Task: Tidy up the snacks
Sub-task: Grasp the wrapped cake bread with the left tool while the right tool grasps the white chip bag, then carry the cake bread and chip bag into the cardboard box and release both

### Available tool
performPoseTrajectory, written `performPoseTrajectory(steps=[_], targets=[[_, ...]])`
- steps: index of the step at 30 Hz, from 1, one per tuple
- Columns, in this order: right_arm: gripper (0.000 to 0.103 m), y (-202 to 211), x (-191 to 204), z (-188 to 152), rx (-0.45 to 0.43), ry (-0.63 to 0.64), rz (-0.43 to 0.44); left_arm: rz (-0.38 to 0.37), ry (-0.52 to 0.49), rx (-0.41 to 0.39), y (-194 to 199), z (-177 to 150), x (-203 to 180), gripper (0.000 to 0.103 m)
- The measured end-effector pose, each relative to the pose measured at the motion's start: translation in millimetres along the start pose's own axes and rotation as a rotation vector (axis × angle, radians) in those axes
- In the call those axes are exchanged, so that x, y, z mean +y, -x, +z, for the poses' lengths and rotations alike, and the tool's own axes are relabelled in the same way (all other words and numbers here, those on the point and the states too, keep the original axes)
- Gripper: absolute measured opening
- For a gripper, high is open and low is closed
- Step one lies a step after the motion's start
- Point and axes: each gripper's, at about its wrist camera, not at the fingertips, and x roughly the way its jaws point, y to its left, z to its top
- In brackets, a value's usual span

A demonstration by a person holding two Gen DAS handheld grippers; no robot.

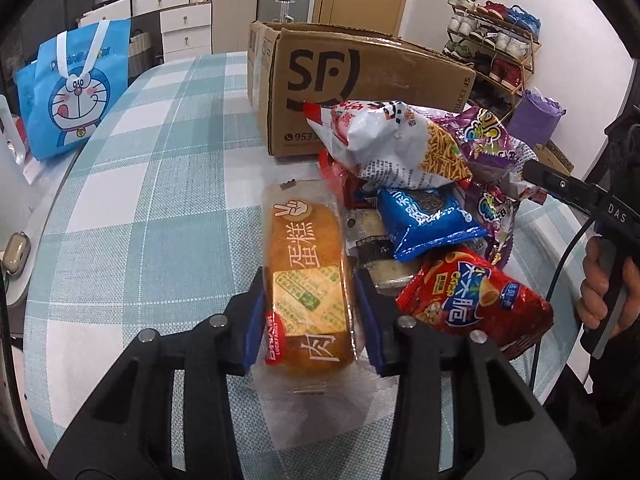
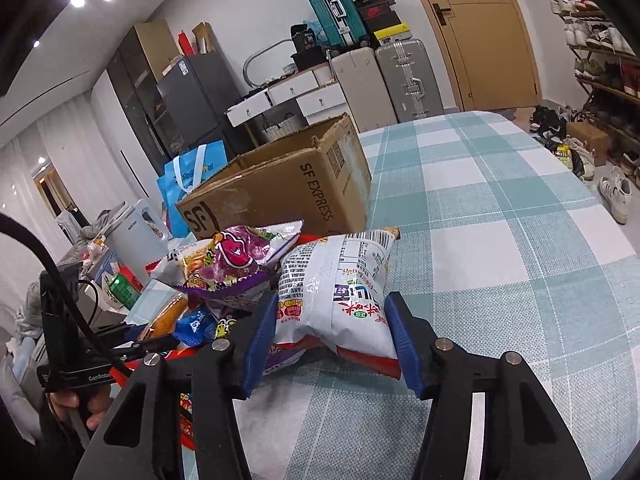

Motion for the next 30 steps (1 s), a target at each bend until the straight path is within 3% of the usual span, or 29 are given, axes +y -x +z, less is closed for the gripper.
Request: performPoseTrajectory(steps=[8,12,20,24,30], targets=[[0.049,2.3,-3.3,-1.1,0.017,-0.013,0.033,0.005,-0.004,-0.035,9.6,-1.6,-2.6,0.033],[0.06,-2.6,-3.9,0.1,0.045,-0.031,0.039,0.012,0.0,-0.053,12.4,-2.4,-2.2,0.033],[0.06,-24.0,-7.7,8.3,0.093,-0.074,0.027,0.02,0.027,-0.1,20.7,-2.1,3.9,0.033],[0.05,-17.1,-5.4,6.9,0.059,-0.047,0.024,0.028,0.041,-0.133,26.9,-2.1,7.9,0.033],[0.049,2.2,-15.3,5.9,-0.016,-0.079,0.032,0.038,0.039,-0.195,41.9,-0.9,8.0,0.033]])
